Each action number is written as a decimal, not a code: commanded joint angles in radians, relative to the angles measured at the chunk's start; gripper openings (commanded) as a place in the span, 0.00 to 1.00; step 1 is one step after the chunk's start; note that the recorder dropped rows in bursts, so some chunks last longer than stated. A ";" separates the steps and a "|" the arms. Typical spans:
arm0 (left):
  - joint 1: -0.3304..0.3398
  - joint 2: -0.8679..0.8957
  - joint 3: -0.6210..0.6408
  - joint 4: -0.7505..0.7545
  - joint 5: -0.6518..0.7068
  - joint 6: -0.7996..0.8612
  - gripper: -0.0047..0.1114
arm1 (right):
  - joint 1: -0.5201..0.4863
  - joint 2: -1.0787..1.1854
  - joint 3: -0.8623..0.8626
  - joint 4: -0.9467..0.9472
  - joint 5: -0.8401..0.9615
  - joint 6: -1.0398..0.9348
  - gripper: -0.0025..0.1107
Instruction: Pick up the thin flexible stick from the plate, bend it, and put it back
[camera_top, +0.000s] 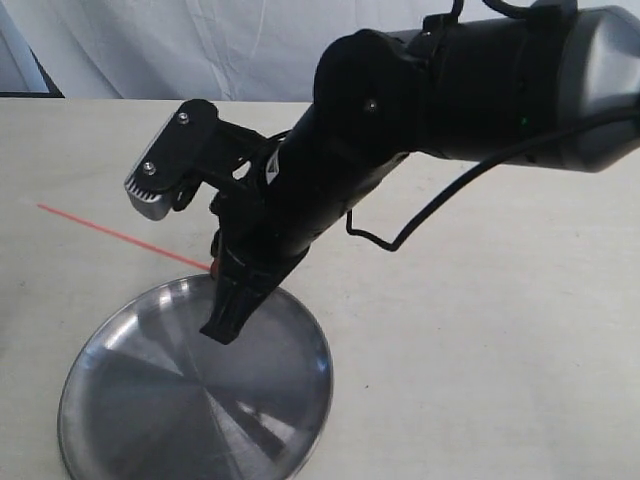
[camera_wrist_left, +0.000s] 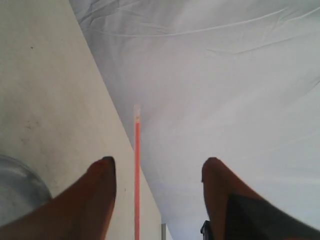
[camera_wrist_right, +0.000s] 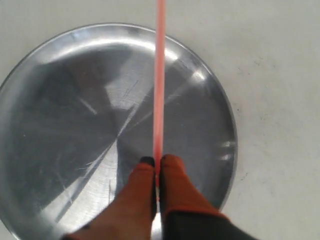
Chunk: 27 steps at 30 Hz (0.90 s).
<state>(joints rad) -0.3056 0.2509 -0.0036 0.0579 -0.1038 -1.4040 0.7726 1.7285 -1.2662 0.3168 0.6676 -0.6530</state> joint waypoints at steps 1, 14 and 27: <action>-0.006 0.007 0.004 0.026 -0.017 0.001 0.49 | 0.055 -0.011 0.004 0.010 -0.010 -0.009 0.01; -0.006 0.044 0.004 0.052 -0.004 0.001 0.49 | 0.137 -0.011 0.004 0.017 -0.055 -0.009 0.01; -0.006 0.047 0.004 0.052 0.055 0.001 0.28 | 0.137 -0.011 0.004 0.097 -0.025 -0.105 0.01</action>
<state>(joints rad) -0.3056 0.2944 -0.0036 0.1026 -0.0554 -1.4040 0.9081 1.7285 -1.2662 0.3853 0.6350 -0.7268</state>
